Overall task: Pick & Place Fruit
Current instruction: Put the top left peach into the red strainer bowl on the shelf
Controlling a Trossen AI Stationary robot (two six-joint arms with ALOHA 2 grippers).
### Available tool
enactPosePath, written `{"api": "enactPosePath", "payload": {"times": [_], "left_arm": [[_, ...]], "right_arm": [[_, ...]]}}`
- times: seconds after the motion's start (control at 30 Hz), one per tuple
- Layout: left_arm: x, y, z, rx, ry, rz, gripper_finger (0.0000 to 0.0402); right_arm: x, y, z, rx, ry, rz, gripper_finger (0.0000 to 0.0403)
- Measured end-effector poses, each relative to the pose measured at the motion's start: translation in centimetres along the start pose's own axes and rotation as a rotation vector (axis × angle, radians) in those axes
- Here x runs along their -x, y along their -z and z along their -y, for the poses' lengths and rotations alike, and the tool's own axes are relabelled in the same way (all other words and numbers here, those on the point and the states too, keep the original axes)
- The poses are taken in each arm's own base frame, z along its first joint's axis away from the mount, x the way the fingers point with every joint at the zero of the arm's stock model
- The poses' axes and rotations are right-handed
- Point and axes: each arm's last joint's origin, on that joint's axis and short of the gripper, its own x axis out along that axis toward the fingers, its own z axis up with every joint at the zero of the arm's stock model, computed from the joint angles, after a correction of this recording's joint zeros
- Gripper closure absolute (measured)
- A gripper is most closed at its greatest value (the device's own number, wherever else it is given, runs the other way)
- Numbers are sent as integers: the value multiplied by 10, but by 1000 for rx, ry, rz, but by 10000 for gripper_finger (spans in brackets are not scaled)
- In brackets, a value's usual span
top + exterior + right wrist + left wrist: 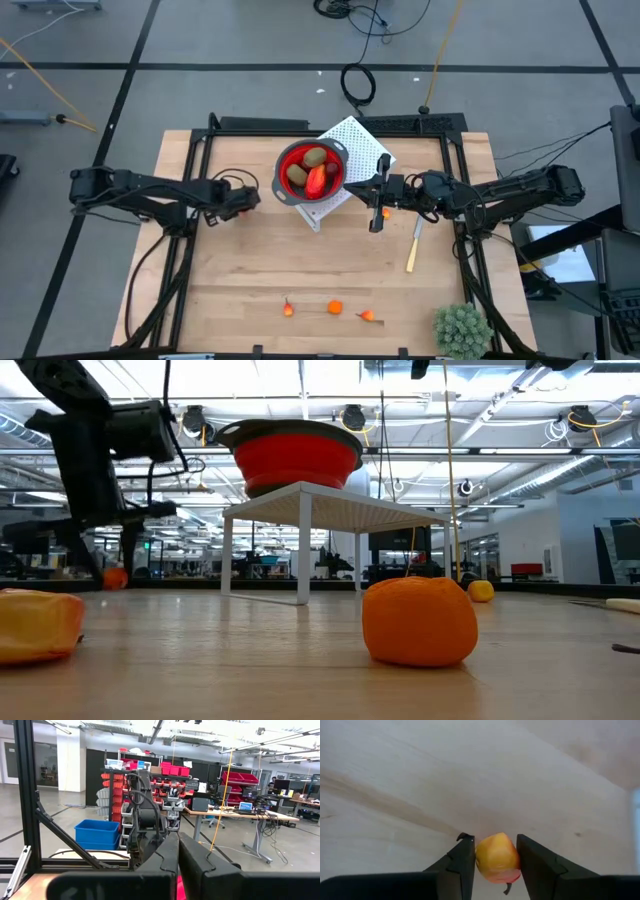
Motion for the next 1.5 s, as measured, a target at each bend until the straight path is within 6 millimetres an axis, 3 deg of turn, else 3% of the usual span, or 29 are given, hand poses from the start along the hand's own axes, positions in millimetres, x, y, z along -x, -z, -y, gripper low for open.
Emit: {"api": "enactPosePath", "payload": {"times": [0.33, 0.6, 1.5], "left_arm": [[28, -7, -3, 34, 192, -32, 270], [55, -11, 0, 37, 458, -46, 270], [123, -27, 23, 72, 1176, 143, 270]], "right_arm": [[0, 0, 0, 0, 0, 0, 403], [0, 0, 0, 0, 0, 1, 403], [0, 0, 0, 0, 0, 1, 403]]}}
